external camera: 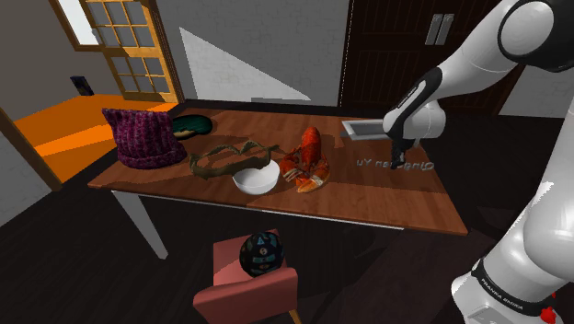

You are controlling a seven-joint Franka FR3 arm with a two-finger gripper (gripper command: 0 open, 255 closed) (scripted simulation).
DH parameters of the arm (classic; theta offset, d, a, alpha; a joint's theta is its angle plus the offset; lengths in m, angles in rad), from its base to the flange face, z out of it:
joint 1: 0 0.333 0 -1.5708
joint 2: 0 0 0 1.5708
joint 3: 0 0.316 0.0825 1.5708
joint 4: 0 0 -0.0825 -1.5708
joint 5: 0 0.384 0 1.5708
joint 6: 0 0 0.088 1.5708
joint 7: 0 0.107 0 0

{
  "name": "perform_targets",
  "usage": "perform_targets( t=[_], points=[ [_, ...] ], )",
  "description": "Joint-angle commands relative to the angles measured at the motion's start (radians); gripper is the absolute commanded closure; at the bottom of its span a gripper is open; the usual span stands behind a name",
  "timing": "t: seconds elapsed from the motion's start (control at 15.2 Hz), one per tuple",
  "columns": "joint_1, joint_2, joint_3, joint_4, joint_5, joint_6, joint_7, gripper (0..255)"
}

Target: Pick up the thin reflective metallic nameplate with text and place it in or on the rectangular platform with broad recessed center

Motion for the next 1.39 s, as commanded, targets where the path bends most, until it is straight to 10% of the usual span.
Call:
perform_targets(
  t=[0.0,1.32],
  points=[
    [0.0,0.0,0.0,0.0,0.0,0.0,0.0,255],
    [0.061,-0.282,-0.095,0.037,-0.325,-0.267,0.229,255]
  ],
)
